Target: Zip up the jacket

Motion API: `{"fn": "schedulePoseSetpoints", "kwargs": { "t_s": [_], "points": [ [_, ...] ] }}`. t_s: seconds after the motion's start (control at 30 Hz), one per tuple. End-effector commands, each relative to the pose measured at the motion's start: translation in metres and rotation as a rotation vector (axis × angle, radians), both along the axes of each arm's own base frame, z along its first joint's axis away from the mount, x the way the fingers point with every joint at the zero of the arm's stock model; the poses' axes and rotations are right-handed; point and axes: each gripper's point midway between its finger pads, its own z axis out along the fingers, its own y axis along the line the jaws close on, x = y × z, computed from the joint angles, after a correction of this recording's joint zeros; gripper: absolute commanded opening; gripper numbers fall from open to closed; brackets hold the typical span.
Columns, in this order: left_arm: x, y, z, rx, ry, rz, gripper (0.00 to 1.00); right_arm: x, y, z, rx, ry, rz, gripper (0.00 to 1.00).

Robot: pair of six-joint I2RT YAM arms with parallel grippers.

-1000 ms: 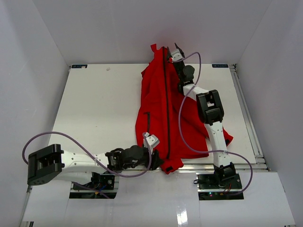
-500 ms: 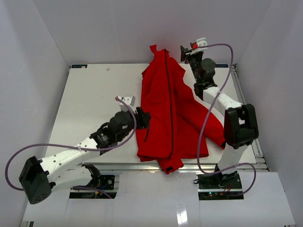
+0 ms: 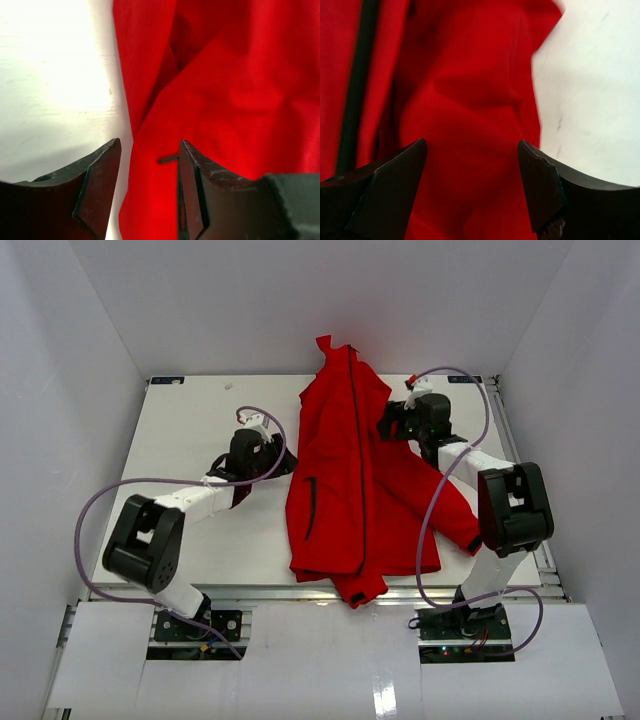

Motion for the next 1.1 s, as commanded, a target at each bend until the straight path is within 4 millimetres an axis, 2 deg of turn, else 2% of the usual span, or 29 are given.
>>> {"fn": "schedulePoseSetpoints", "kwargs": {
  "t_s": [0.0,0.07,0.1,0.17,0.2,0.27,0.33,0.4,0.47,0.6,0.7,0.77,0.8,0.83,0.9,1.0,1.07],
  "points": [
    [0.017,-0.049,0.029,-0.134,-0.119,-0.258,0.59,-0.009,0.017,-0.008,0.077,0.043,0.092,0.75],
    [0.019,-0.058,0.02,-0.156,-0.101,-0.306,0.53,-0.008,0.018,-0.015,0.079,0.051,0.097,0.69],
    [0.019,-0.061,0.018,-0.165,-0.098,-0.321,0.44,-0.006,0.017,-0.015,0.074,0.05,0.092,0.58],
    [0.02,-0.062,0.017,-0.174,-0.102,-0.332,0.2,-0.001,0.011,-0.014,0.057,0.036,0.062,0.29],
    [0.022,-0.059,0.017,-0.172,-0.103,-0.322,0.1,0.004,0.006,-0.01,0.048,0.023,0.042,0.19],
    [0.029,-0.049,0.018,-0.151,-0.103,-0.277,0.02,0.011,-0.005,0.0,0.05,0.003,0.005,0.1],
    [0.039,-0.03,0.016,-0.102,-0.081,-0.186,0.0,0.019,-0.022,0.011,0.051,-0.01,-0.044,0.08],
    [0.052,-0.002,0.012,-0.022,-0.047,-0.059,0.0,0.029,-0.044,0.023,0.034,-0.017,-0.106,0.08],
    [0.061,0.029,0.006,0.06,-0.003,0.073,0.0,0.037,-0.058,0.036,0.014,-0.036,-0.145,0.08],
    [0.062,0.074,-0.017,0.173,0.089,0.23,0.0,0.041,-0.075,0.041,0.004,-0.027,-0.184,0.08],
    [0.061,0.085,-0.031,0.221,0.121,0.262,0.0,0.041,-0.073,0.038,0.008,-0.024,-0.174,0.08],
    [0.06,0.085,-0.035,0.222,0.13,0.262,0.0,0.044,-0.069,0.036,0.02,-0.025,-0.152,0.08],
    [0.06,0.083,-0.035,0.212,0.13,0.249,0.01,0.046,-0.064,0.036,0.03,-0.025,-0.13,0.08],
    [0.06,0.078,-0.033,0.193,0.12,0.23,0.06,0.047,-0.062,0.036,0.036,-0.025,-0.117,0.08],
    [0.052,0.062,-0.025,0.123,0.103,0.154,0.32,0.053,-0.057,0.037,0.045,-0.031,-0.098,0.12],
    [0.046,0.05,0.0,0.055,0.045,0.093,0.5,0.056,-0.053,0.042,0.036,-0.036,-0.075,0.42],
    [0.042,0.049,0.013,0.046,0.028,0.082,0.7,0.059,-0.053,0.055,0.026,-0.055,-0.081,0.65]
  ]
}}
